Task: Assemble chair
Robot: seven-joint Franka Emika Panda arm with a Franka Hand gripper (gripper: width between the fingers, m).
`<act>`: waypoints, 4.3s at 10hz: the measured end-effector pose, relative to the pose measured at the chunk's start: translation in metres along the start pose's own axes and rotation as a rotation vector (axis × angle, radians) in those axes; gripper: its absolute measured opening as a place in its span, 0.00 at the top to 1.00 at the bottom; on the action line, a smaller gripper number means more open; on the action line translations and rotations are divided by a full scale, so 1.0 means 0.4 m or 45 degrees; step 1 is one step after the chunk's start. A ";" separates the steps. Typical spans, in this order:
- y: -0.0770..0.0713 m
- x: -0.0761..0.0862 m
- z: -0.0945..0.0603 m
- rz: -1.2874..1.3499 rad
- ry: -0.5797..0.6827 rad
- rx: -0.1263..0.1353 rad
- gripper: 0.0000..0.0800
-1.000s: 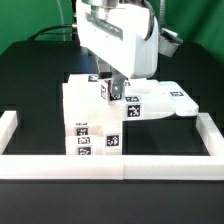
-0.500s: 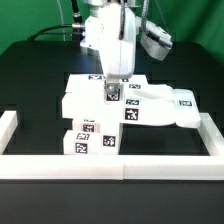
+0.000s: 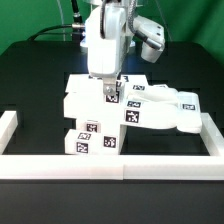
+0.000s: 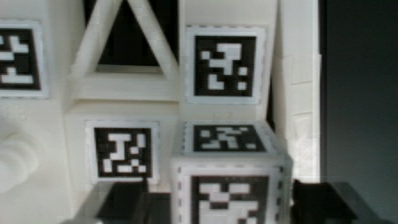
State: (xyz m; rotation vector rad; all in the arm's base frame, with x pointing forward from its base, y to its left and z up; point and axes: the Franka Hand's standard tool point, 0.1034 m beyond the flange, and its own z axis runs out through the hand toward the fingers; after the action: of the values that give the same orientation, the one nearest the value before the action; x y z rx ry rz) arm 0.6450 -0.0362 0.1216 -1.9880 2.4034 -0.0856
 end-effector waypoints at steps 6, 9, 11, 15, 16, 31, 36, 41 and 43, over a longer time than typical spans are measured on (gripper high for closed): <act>0.007 -0.022 -0.016 -0.187 -0.011 -0.007 0.19; 0.031 -0.052 -0.048 -0.433 -0.033 0.003 0.19; 0.033 -0.052 -0.042 -0.431 -0.032 -0.002 0.19; 0.036 -0.058 -0.043 -0.448 -0.032 -0.003 0.19; 0.053 -0.079 -0.054 -0.582 -0.038 -0.002 0.19; 0.186 -0.141 -0.069 -2.138 -0.055 0.069 0.19; 0.322 -0.238 -0.018 -2.208 -0.019 0.085 0.19; 0.369 -0.235 -0.009 -2.214 -0.010 0.111 0.19; 0.482 -0.220 0.021 -2.152 -0.092 0.087 0.19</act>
Offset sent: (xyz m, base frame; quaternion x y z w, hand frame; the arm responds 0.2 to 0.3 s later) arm -0.0026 0.0013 0.0042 -0.0219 0.0072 -0.0425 0.9988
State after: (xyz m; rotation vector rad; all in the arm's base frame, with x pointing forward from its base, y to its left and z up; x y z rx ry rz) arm 0.4730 0.0858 0.1009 -3.0778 0.1008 -0.0894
